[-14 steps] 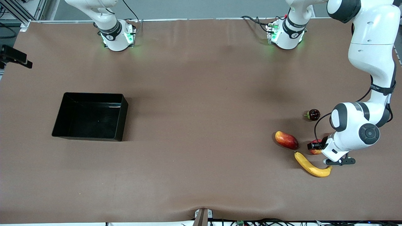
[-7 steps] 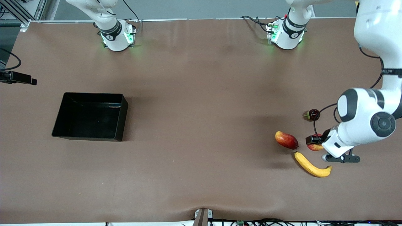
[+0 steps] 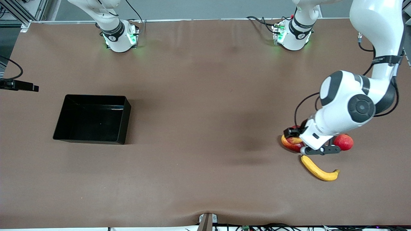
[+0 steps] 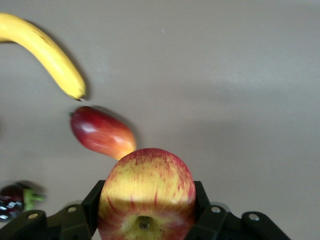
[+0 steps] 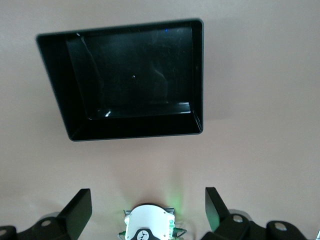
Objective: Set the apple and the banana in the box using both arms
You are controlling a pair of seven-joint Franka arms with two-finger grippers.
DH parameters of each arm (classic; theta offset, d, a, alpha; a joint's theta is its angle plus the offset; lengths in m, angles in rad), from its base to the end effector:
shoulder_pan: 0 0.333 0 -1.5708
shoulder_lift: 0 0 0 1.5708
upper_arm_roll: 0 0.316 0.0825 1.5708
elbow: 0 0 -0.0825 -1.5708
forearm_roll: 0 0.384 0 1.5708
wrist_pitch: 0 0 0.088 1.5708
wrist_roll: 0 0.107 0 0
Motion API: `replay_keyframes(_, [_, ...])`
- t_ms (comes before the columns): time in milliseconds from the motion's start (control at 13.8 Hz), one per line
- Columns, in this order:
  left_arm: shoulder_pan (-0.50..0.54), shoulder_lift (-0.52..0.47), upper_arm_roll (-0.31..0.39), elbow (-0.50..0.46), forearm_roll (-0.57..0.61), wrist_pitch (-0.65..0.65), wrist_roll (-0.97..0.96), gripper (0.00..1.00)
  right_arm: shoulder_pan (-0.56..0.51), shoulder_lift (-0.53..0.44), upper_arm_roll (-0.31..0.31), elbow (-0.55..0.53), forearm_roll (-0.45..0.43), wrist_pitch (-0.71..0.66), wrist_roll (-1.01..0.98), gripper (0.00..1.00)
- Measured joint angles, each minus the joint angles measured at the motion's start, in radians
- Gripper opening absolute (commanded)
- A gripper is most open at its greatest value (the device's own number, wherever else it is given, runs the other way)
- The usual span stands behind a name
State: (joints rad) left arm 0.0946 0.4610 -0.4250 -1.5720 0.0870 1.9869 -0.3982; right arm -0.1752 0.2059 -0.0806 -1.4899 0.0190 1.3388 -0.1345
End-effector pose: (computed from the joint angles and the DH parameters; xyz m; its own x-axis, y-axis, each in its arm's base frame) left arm 0.6527 -0.1776 0.3936 0.9966 0.0690 -0.0451 0.0731 -0.9928 0.0949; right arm 0.5643 -0.1408 0.5288 0.9326 -0.1051 -0.3454 -0.1298 -0.9903 -0.0492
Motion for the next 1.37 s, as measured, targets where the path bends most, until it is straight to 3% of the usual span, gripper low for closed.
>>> replay_keyframes(145, [-0.011, 0.000, -0.016, 0.001, 0.000, 0.000, -0.040, 0.00, -0.022, 0.014, -0.001, -0.043, 0.000, 0.040, -0.017, 1.00])
replay_keyframes(651, [-0.036, 0.000, -0.016, 0.011, 0.000, 0.001, -0.093, 0.00, -0.040, 0.040, 0.000, -0.266, 0.000, 0.406, -0.030, 1.00])
replay_keyframes(1230, [-0.023, -0.003, -0.013, 0.045, 0.000, -0.022, -0.093, 0.00, -0.117, 0.168, -0.003, -0.331, 0.006, 0.644, -0.134, 1.00])
replay_keyframes(1302, [-0.022, -0.005, -0.012, 0.047, 0.000, -0.026, -0.093, 0.00, -0.118, 0.186, -0.002, -0.332, 0.009, 0.663, -0.135, 0.97])
replay_keyframes(1374, [-0.018, -0.010, -0.011, 0.048, 0.000, -0.031, -0.093, 0.00, -0.120, 0.204, -0.002, -0.333, 0.011, 0.677, -0.135, 0.75])
